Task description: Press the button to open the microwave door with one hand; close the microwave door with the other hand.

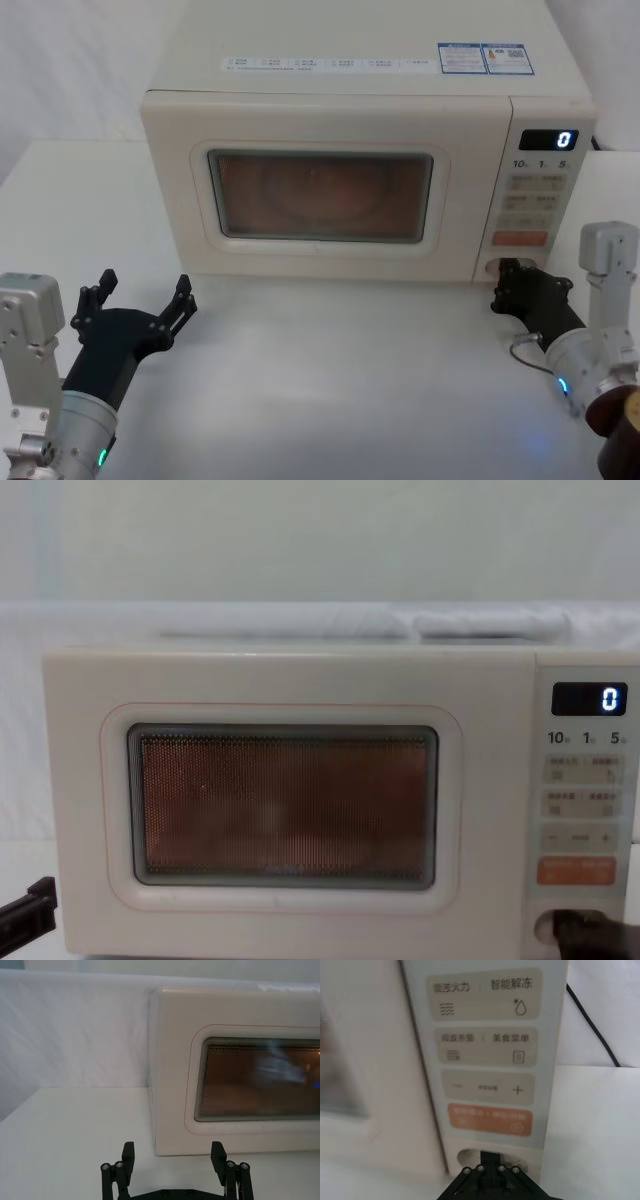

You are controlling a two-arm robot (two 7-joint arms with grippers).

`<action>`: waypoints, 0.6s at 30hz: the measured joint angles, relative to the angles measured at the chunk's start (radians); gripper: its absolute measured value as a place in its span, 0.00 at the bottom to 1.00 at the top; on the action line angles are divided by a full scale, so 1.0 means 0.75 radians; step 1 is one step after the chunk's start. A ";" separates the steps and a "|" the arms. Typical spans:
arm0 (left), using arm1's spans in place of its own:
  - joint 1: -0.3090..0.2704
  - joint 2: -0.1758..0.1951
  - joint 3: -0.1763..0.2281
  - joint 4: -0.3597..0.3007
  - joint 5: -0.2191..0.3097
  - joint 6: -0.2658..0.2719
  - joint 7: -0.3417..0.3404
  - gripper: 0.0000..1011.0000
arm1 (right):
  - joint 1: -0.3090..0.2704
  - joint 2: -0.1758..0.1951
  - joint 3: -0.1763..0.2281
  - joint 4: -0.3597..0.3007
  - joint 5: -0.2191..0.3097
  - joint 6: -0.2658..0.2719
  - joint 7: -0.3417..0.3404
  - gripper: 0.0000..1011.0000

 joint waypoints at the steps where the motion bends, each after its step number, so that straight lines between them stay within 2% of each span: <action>1: 0.000 0.000 0.000 0.000 0.000 0.000 0.000 0.99 | 0.010 -0.002 0.001 0.011 -0.001 -0.002 0.000 0.00; 10: 0.000 0.000 0.000 0.000 0.000 0.000 0.000 0.99 | 0.043 -0.013 -0.001 0.052 -0.006 -0.011 0.006 0.00; 18: 0.000 0.000 0.000 0.000 0.000 0.000 0.000 0.99 | 0.035 -0.011 0.001 0.042 -0.008 -0.009 0.006 0.00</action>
